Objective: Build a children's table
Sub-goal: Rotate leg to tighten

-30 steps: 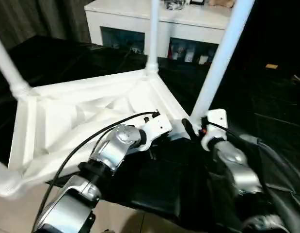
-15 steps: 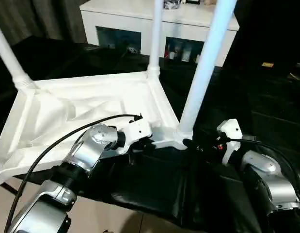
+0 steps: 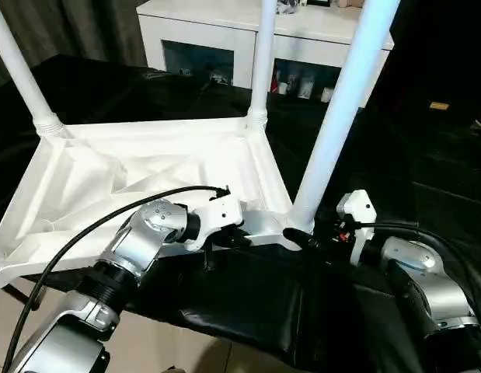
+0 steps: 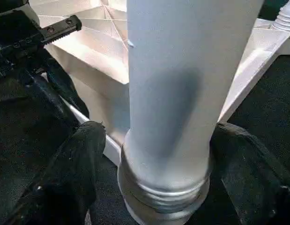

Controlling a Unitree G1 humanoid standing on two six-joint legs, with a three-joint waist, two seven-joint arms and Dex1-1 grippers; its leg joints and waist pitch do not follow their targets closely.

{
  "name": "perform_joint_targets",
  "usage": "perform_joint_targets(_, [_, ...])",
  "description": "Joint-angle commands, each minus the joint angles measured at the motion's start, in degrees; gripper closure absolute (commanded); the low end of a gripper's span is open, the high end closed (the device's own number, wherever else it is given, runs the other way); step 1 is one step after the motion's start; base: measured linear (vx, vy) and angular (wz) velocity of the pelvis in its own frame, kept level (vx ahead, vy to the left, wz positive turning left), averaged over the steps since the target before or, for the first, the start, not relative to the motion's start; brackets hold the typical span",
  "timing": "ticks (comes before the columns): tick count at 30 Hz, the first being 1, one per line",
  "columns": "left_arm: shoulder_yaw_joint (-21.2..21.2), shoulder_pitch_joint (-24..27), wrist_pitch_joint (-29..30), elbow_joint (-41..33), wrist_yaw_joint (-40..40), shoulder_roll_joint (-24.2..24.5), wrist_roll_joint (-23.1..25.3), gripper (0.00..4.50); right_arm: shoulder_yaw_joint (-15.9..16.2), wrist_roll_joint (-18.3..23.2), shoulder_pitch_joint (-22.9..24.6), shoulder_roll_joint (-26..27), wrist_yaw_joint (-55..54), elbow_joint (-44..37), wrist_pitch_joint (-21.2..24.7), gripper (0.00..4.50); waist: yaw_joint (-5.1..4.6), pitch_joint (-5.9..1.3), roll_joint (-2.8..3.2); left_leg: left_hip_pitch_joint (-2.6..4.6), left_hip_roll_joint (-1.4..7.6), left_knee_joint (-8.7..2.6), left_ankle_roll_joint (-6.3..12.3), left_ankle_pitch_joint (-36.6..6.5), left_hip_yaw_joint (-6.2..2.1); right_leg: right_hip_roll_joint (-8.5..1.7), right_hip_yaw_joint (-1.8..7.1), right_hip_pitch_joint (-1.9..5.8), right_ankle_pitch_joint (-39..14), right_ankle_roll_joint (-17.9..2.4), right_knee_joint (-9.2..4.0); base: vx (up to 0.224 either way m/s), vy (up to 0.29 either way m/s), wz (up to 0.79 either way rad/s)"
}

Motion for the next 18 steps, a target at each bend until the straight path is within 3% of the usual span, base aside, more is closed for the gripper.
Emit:
perform_joint_targets(1, [-0.8,0.4,-0.3,-1.3,-0.7,0.0,-0.2,4.5,0.3,-0.5,-0.2,-0.7,0.8,0.3,0.4,1.09,0.01,-3.24,-0.45,-0.28,1.22,-3.86,5.14,-5.4,0.14,-2.8,2.55,3.59,-4.2,-14.0,-3.21,0.0,0.0,0.0])
perform_joint_targets(12, [-0.9,0.5,0.5,-1.4,-1.4,0.3,0.1,4.5,0.4,-2.0,-0.8,0.1,-0.9,2.7,-0.3,2.01,0.02,-3.35,-0.42,-0.21,1.17,-3.74,5.23,-4.8,0.15,-2.73,2.51,3.6,-3.3,-14.3,-3.02,0.0,0.0,0.0])
perform_joint_targets(15, [-1.4,0.5,1.0,-0.2,0.8,0.0,1.9,4.5,-0.6,-5.7,-2.3,2.5,-10.6,7.6,0.9,2.12,-0.32,-3.12,-0.39,-0.36,1.11,-4.01,4.09,-6.1,0.06,-2.8,2.47,3.57,-6.5,-13.5,-3.37,0.0,0.0,0.0])
perform_joint_targets(18, [-1.3,-0.4,3.3,2.1,5.8,-1.6,4.0,4.5,-2.6,-5.5,-3.2,5.4,-16.7,9.5,2.3,2.18,-0.87,-2.91,-0.33,0.13,1.14,-4.31,2.07,-9.8,0.07,-2.79,2.51,3.16,-11.8,-12.1,-4.09,0.0,0.0,0.0])
